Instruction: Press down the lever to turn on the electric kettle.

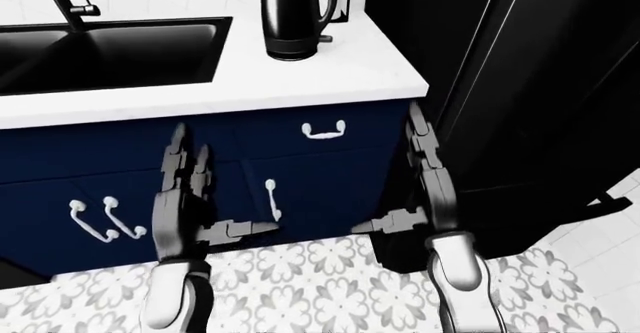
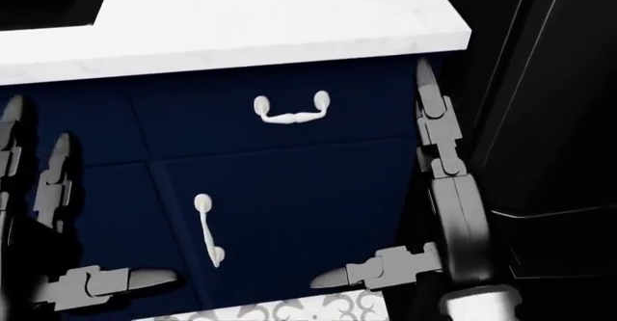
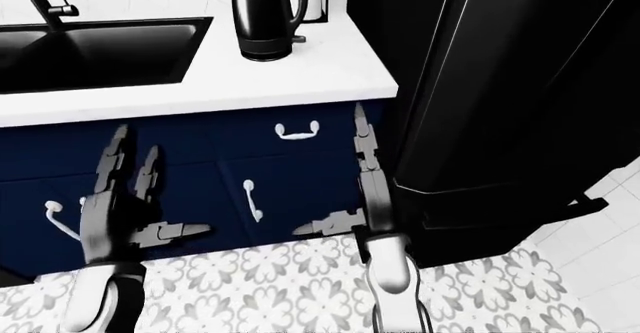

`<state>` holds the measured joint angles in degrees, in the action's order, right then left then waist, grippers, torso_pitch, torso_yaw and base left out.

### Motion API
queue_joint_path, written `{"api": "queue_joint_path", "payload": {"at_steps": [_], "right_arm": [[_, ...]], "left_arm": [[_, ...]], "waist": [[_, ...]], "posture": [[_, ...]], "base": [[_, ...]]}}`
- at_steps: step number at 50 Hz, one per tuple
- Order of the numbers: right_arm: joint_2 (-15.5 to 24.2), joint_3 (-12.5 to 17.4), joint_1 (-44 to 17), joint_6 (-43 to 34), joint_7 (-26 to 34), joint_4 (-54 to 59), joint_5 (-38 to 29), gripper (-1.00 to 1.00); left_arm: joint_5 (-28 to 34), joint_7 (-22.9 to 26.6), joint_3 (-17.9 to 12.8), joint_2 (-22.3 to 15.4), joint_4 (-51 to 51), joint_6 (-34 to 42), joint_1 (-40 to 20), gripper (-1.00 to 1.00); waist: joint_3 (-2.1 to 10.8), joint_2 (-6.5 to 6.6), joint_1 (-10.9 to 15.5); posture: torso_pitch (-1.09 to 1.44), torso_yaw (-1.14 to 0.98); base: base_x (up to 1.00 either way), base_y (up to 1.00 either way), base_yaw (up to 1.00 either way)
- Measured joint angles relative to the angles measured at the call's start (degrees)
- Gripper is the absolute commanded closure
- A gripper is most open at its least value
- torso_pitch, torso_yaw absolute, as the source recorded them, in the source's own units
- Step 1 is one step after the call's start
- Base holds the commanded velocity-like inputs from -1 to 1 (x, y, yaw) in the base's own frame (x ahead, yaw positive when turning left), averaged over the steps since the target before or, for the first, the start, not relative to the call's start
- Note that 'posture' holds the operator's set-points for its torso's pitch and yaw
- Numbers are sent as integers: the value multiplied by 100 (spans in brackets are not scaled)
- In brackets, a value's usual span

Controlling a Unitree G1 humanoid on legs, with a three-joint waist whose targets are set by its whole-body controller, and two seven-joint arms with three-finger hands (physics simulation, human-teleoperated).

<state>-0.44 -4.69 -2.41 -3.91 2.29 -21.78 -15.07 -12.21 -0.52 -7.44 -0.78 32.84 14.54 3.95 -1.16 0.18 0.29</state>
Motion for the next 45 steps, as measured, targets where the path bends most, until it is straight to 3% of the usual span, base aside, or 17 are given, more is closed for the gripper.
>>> {"api": "queue_joint_path", "payload": {"at_steps": [14,32,41,45], "right_arm": [[2,28,-91,-210,26,-178,-53,-100],[5,109,-197,-570,-25,47,-92,-100],[-14,11,-258,-487,-25,44,-50,-100],[7,70,-260,-475,-44,109,-58,-100]], "left_arm": [[-207,-169,-92,-24,424,491,-135,-100],[-205,-121,-47,-22,210,358,-127,-100],[-185,-132,-115,-33,204,259,-120,-100],[-194,-115,-48,-11,195,258,-118,-100]], "waist": [[-15,-15,30],[29,37,-8],[-36,-56,61],[-48,46,48]], "posture": [[0,0],[0,0],[0,0],[0,0]], "base": [[2,0,0],[2,0,4],[0,0,29],[0,0,30]]}}
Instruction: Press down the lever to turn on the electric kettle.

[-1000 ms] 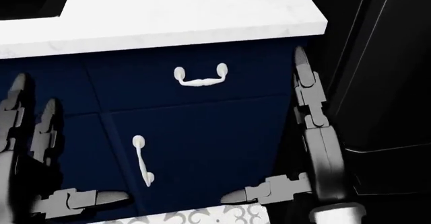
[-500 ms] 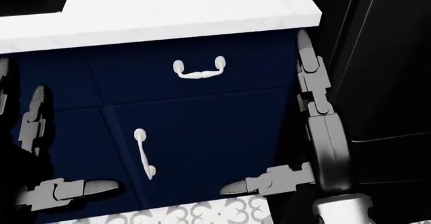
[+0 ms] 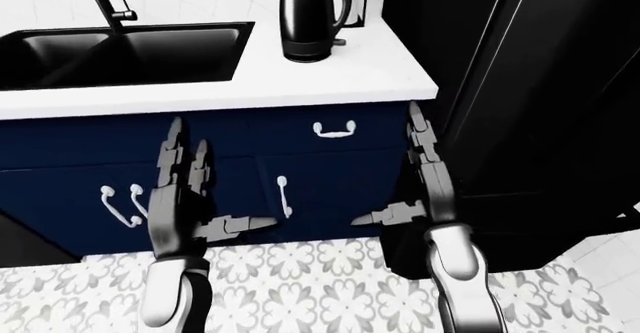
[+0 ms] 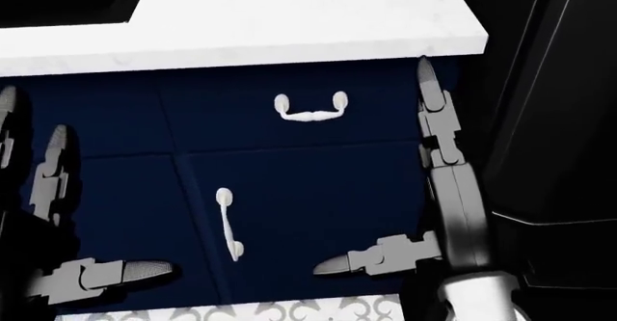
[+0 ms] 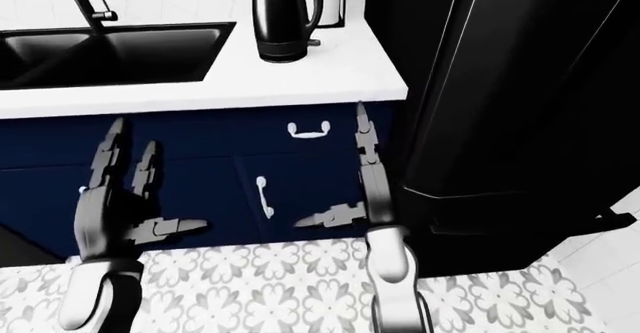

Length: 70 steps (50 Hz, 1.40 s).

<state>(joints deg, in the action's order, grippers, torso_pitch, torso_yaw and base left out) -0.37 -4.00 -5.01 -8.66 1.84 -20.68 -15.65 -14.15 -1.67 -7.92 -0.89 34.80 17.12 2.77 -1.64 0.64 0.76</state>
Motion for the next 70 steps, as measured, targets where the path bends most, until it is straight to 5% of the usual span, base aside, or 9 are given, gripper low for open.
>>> {"api": "queue_joint_path", "payload": {"at_steps": [4,14,22,40,48,53,58,66,70], "right_arm": [[-16,2,8,-24,-29,27,-24,-100],[-36,-65,-29,31,-25,-42,-6,-100],[8,58,115,-74,-154,-449,-71,-100],[-14,-88,46,35,22,-561,-132,-100],[2,-1,18,-92,-5,-506,-216,-100],[-29,-58,-96,-63,24,-680,-224,-100],[-42,-128,-32,-135,82,-532,-208,-100],[-48,-112,-142,-131,64,-698,-203,-100],[12,46,-75,-232,49,-666,-230,-100]], "left_arm": [[-13,24,5,-10,-18,-11,-4,-100],[36,5,-39,-21,-3,-105,16,-100],[60,57,121,2,245,122,14,-100],[121,115,161,26,389,112,113,-100],[86,137,197,37,343,180,83,-100],[66,107,120,6,445,159,45,-100],[77,60,46,0,338,213,92,-100],[28,28,-17,-35,426,205,-32,-100],[-3,68,136,18,317,253,10,-100]], "waist": [[-50,160,28],[-5,-300,23],[41,-32,-62],[-97,-151,-55],[-152,-47,-107],[-136,337,-79],[-121,265,-14],[-44,-306,63],[-116,-271,-101]], "posture": [[0,0],[0,0],[0,0],[0,0],[0,0],[0,0],[0,0],[0,0],[0,0]], "base": [[0,0,29],[0,0,26],[0,0,0],[7,0,0],[25,0,0],[27,0,0],[27,0,0],[28,0,0],[28,0,0]]}}
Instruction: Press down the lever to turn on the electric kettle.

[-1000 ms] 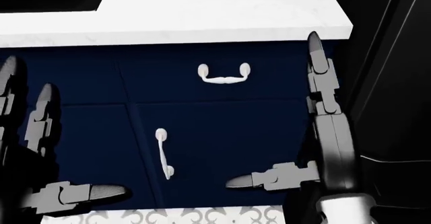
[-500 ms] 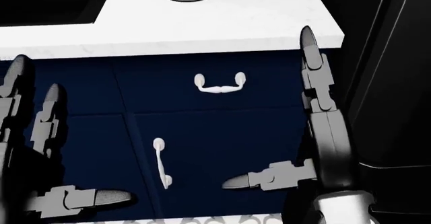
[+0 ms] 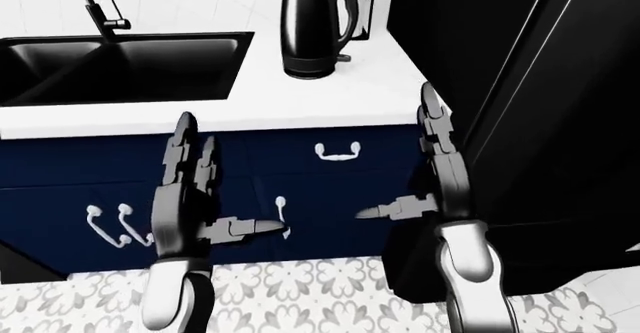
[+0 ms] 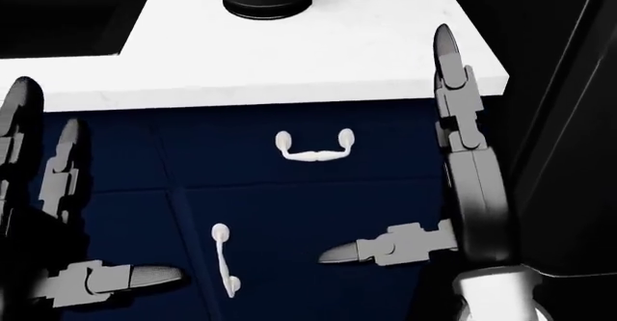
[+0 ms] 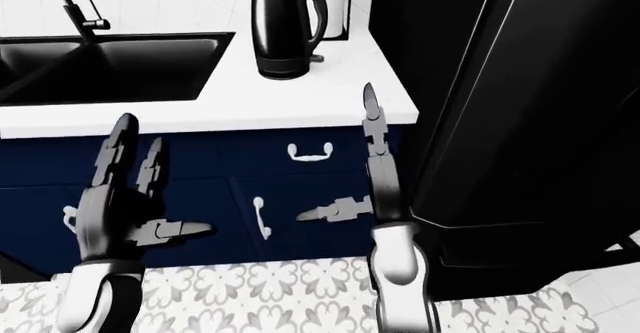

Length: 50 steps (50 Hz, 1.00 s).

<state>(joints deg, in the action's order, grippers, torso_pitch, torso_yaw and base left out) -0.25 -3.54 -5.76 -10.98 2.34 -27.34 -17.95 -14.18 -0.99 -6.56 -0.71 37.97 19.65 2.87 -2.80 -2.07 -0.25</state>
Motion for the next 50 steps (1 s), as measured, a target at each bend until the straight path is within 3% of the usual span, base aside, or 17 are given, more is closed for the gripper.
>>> {"api": "queue_joint_path", "payload": {"at_steps": [3,7,9,10,12,15,20,23,25,28,33,36,39,42,47,50], "right_arm": [[-3,3,-3,-78,-5,-31,-16,-100],[-1,-27,-23,-91,36,-272,-8,-100],[0,-26,-62,-79,32,-308,-13,-100],[-31,-54,-80,-79,37,-297,-17,-100],[-44,-136,-20,-112,75,-231,-4,-100],[-32,-135,-2,-165,106,-179,2,-100],[-34,-96,-67,-142,76,-308,-13,-100],[-27,-106,-96,-150,93,-413,-14,-100],[19,-24,-65,-197,95,-408,-30,-100],[23,63,-13,-339,88,-420,-46,-100],[37,54,-52,-389,121,-701,-36,-100],[58,95,-62,-411,143,-800,-17,-100],[37,34,19,-529,218,-837,18,-100],[50,61,10,-615,247,-872,29,-100],[62,100,-73,-596,240,-1035,55,-100],[78,115,-113,-656,263,-1130,71,-100]], "left_arm": [[-11,3,-44,-12,6,29,-9,-100],[-7,-12,-67,-14,92,-63,-25,-100],[-1,-1,-47,-11,94,-113,-19,-100],[3,-2,-69,-39,77,-127,-22,-100],[20,-19,-124,-39,-14,-113,28,-100],[33,-49,-156,-36,-61,-57,54,-100],[38,-15,-120,-40,-18,-183,17,-100],[35,-12,-129,-43,8,-184,-2,-100],[27,5,-45,11,-57,-176,23,-100],[14,33,-3,-1,-145,-102,28,-100],[1,9,-83,-17,15,-125,-12,-100],[-9,3,-76,-23,67,-148,-41,-100],[-33,-44,-224,-66,1,-61,-30,-100],[-14,-99,-224,-54,23,3,22,-100],[-26,-57,-162,-53,99,-67,-25,-100],[-40,-63,-185,-47,143,-65,-32,-100]], "waist": [[11,80,-22],[-25,365,-57],[22,589,-73],[35,602,-22],[-15,567,60],[26,528,106],[29,219,153],[83,-86,153],[26,28,62],[39,-22,-15],[-2,296,-49],[46,607,-74],[-20,582,57],[49,535,100],[48,205,160],[95,-76,162]], "posture": [[0,0],[0,0],[0,0],[0,0],[0,0],[0,0],[0,0],[0,0],[0,0],[0,0],[0,0],[0,0],[0,0],[0,0],[0,0],[0,0]], "base": [[28,0,0],[27,0,0],[27,0,0],[27,0,0],[27,0,0],[27,0,0],[28,0,0],[27,0,0],[27,0,0],[27,0,0],[27,0,0],[27,0,0],[27,0,0],[27,0,0],[28,0,0],[28,0,0]]}}
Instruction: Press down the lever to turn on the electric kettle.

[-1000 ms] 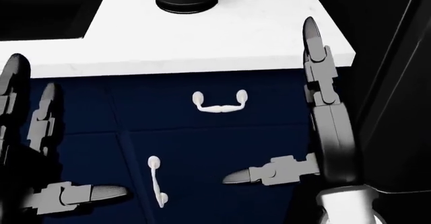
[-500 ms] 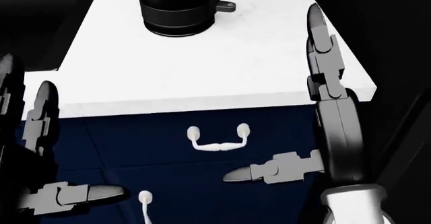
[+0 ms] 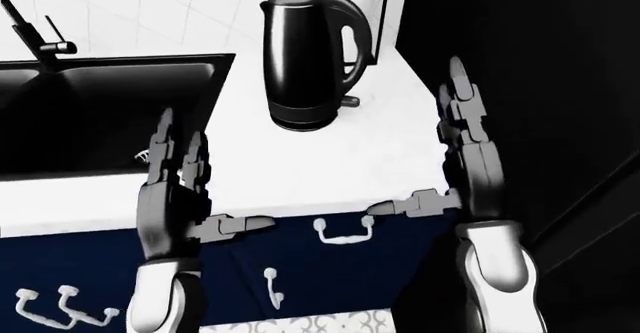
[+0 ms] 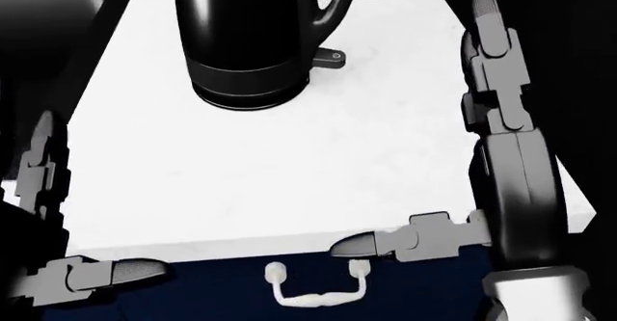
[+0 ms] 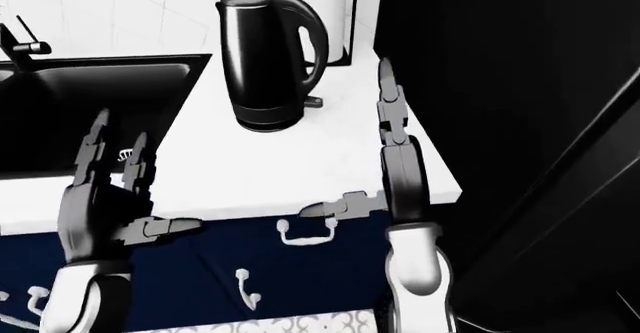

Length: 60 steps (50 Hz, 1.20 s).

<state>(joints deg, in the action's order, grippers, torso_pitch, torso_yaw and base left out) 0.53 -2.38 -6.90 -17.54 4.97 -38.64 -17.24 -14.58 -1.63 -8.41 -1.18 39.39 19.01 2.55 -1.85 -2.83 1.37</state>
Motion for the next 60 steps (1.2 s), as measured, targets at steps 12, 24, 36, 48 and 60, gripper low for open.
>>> {"api": "queue_joint_path", "payload": {"at_steps": [12,24,36,48,60], "right_arm": [[64,160,-43,-128,28,-49,88,-100],[44,156,-118,-141,39,-11,249,-100],[124,287,-202,-432,55,98,404,-100],[384,641,-539,-1136,379,-172,771,-100],[921,976,-1421,-2555,725,-175,1006,-100]], "left_arm": [[-40,24,59,14,-33,-2,-35,-100],[-20,-17,-15,-30,12,-9,-81,-100],[-46,-1,-29,-11,-17,47,-23,-100],[-44,22,-14,-7,-172,-48,9,-100],[-23,9,-12,-10,-92,-40,-8,-100]], "waist": [[-77,543,-238],[-46,300,-25],[62,312,-22],[27,264,-74],[22,208,-34]], "posture": [[0,0],[0,0],[0,0],[0,0],[0,0]], "base": [[27,0,0],[18,0,0],[0,0,0],[0,0,0],[0,0,0]]}}
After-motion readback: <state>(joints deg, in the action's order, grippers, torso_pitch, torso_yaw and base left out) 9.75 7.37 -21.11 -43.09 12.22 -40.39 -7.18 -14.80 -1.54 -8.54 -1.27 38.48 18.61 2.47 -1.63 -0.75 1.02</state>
